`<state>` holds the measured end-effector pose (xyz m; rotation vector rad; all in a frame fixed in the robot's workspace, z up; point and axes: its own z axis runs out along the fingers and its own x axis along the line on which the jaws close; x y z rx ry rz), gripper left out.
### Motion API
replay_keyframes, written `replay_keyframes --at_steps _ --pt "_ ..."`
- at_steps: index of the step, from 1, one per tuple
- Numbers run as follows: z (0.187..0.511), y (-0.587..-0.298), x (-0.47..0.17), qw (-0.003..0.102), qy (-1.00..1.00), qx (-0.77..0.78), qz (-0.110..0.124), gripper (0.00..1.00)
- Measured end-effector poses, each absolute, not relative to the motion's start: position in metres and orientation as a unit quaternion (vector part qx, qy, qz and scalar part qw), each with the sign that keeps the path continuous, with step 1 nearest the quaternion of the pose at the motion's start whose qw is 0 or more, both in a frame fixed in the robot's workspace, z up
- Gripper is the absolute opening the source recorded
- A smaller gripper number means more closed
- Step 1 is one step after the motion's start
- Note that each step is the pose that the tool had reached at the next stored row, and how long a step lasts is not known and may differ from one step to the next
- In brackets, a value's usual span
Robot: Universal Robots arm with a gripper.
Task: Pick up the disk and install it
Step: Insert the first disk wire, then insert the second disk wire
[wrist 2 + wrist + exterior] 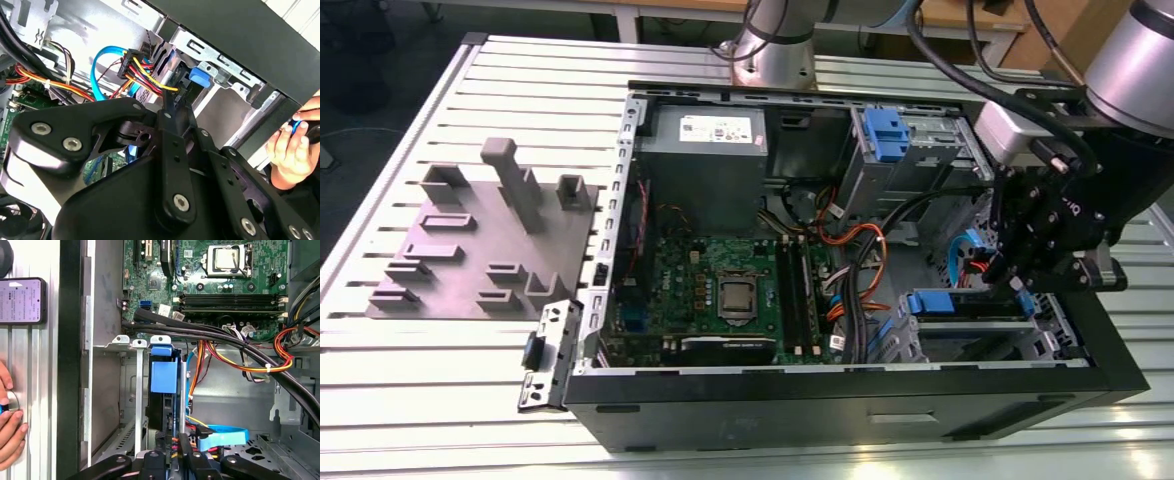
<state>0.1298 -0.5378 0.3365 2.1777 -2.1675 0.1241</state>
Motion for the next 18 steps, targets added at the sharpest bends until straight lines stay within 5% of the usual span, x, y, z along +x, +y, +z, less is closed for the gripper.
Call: replay_keyframes --at_steps 5,9,18 --pt "0.3378 -0.5377 0.1298 0.033 -0.704 0.708 0.040 0.24" --pt "0.3379 -0.5378 0.1298 0.033 -0.704 0.708 0.040 0.11" --pt "0.3379 -0.5378 0.1298 0.032 -0.705 0.708 0.039 0.11"
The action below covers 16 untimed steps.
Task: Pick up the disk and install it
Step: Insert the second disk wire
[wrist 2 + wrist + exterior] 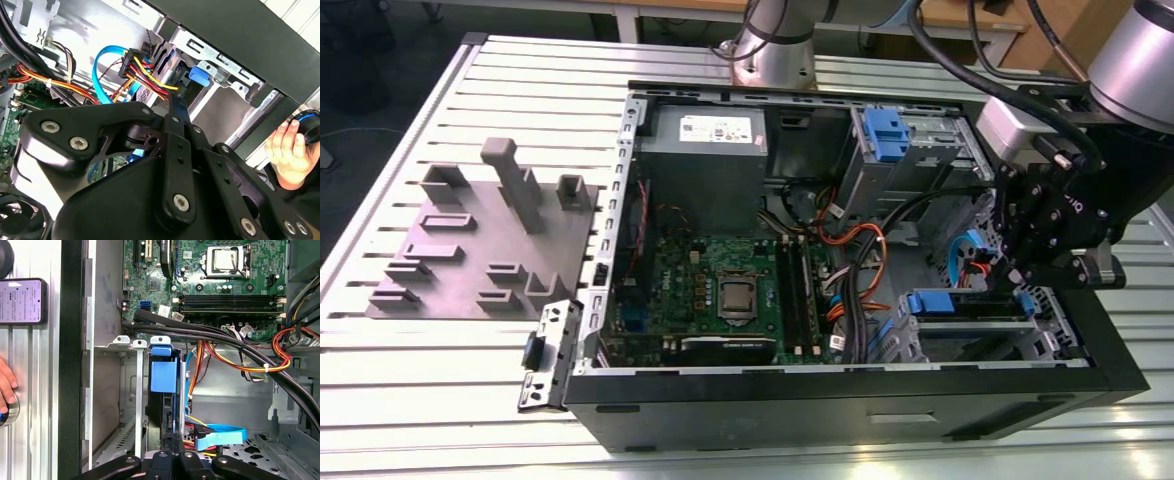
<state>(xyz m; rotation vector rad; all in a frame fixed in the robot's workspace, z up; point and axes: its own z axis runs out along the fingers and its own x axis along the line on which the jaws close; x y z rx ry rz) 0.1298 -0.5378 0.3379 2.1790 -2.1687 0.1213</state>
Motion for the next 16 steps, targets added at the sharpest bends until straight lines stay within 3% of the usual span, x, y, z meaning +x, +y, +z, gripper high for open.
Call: replay_keyframes --at_steps 16 --pt "0.3380 -0.5387 0.1247 0.032 -0.704 0.708 0.039 0.11"
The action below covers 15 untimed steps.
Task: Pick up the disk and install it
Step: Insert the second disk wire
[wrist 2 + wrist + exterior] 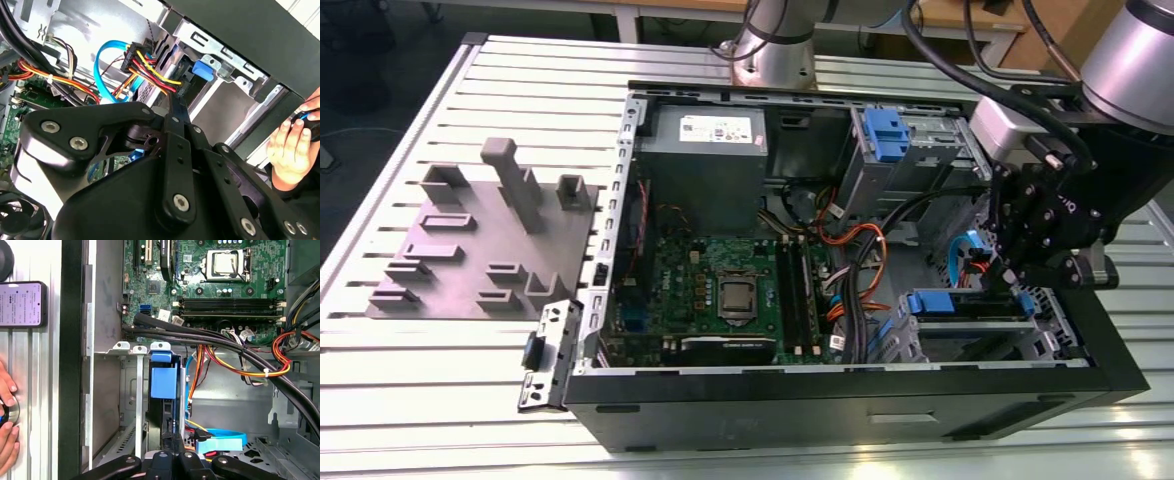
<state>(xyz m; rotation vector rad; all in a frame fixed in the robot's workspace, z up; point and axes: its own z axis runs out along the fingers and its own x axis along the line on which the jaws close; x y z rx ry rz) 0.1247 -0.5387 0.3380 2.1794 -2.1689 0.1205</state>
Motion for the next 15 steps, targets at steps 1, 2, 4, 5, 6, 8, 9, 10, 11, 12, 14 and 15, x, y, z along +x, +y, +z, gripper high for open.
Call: replay_keyframes --at_steps 1,2,4,5,6,8,9,10,11,12,14,15 --pt "0.338 -0.540 0.125 0.032 -0.705 0.708 0.039 0.11" --pt "0.338 -0.541 0.125 0.032 -0.705 0.708 0.039 0.11" --pt "0.338 -0.543 0.125 0.032 -0.705 0.708 0.039 0.11" --pt "0.338 -0.544 0.125 0.032 -0.705 0.708 0.039 0.11" --pt "0.338 -0.544 0.124 0.032 -0.705 0.708 0.039 0.11" --pt "0.338 -0.545 0.122 0.032 -0.705 0.708 0.039 0.11" --pt "0.338 -0.545 0.121 0.032 -0.705 0.708 0.039 0.11" --pt "0.339 -0.545 0.121 0.032 -0.705 0.708 0.039 0.11" --pt "0.340 -0.545 0.121 0.032 -0.704 0.708 0.039 0.11" --pt "0.341 -0.545 0.120 0.032 -0.705 0.708 0.039 0.11" --pt "0.346 -0.545 0.120 0.032 -0.705 0.708 0.039 0.11" --pt "0.349 -0.545 0.119 0.032 -0.705 0.708 0.039 0.11"
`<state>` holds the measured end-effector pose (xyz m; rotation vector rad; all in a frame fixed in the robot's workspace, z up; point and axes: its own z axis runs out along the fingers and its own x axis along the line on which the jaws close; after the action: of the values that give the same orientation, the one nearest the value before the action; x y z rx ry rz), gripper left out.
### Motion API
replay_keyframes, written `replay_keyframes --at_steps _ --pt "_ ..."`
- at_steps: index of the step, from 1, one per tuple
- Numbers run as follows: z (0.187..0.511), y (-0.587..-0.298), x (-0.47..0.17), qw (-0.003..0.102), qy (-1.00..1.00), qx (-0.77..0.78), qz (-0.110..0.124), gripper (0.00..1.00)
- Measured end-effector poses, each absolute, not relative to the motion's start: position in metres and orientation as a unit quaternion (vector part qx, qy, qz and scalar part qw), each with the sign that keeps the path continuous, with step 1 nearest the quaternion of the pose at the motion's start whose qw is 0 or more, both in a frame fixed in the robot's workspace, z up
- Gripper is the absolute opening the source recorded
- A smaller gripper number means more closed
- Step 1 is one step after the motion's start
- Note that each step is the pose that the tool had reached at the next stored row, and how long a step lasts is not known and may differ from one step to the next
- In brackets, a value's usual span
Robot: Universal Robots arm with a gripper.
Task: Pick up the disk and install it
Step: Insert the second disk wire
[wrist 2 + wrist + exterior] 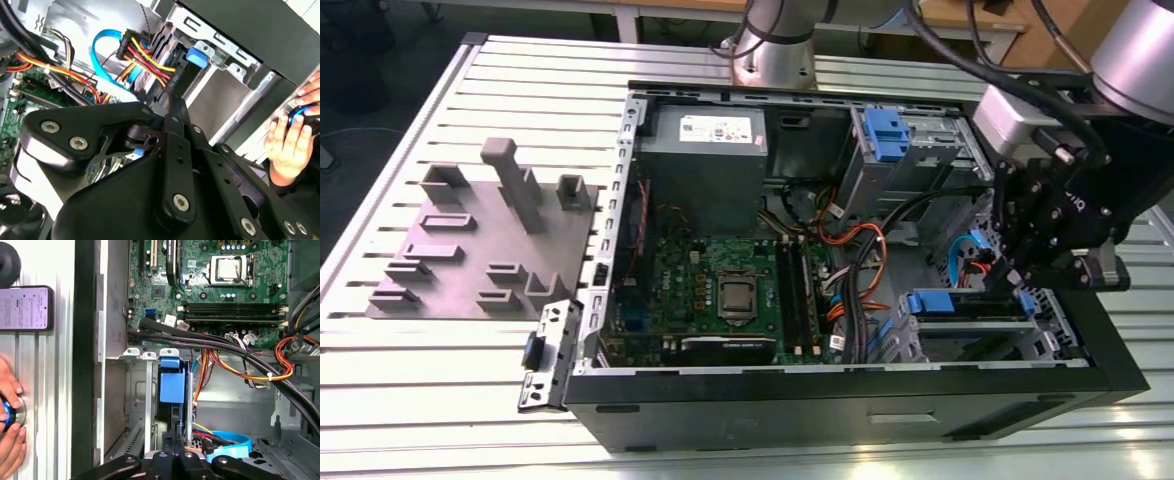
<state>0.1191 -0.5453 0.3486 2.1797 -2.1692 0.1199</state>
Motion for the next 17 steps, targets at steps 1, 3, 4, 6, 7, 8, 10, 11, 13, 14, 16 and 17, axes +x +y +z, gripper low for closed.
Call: replay_keyframes --at_steps 1,3,4,6,7,8,10,11,13,14,16,17 --pt "0.351 -0.545 0.119 0.032 -0.705 0.708 0.039 0.11" --pt "0.355 -0.545 0.116 0.032 -0.705 0.708 0.039 0.11" --pt "0.356 -0.545 0.114 0.032 -0.705 0.708 0.039 0.11" --pt "0.358 -0.545 0.110 0.032 -0.705 0.708 0.039 0.11" --pt "0.359 -0.545 0.109 0.032 -0.705 0.708 0.039 0.11" --pt "0.360 -0.545 0.108 0.032 -0.705 0.708 0.039 0.11" --pt "0.364 -0.545 0.108 0.032 -0.704 0.708 0.039 0.11" --pt "0.365 -0.544 0.108 0.032 -0.704 0.708 0.039 0.11" --pt "0.367 -0.542 0.107 0.032 -0.705 0.708 0.039 0.11" --pt "0.367 -0.541 0.107 0.032 -0.705 0.708 0.039 0.11" --pt "0.367 -0.538 0.107 0.032 -0.705 0.708 0.039 0.11" --pt "0.367 -0.537 0.107 0.032 -0.705 0.708 0.039 0.11"
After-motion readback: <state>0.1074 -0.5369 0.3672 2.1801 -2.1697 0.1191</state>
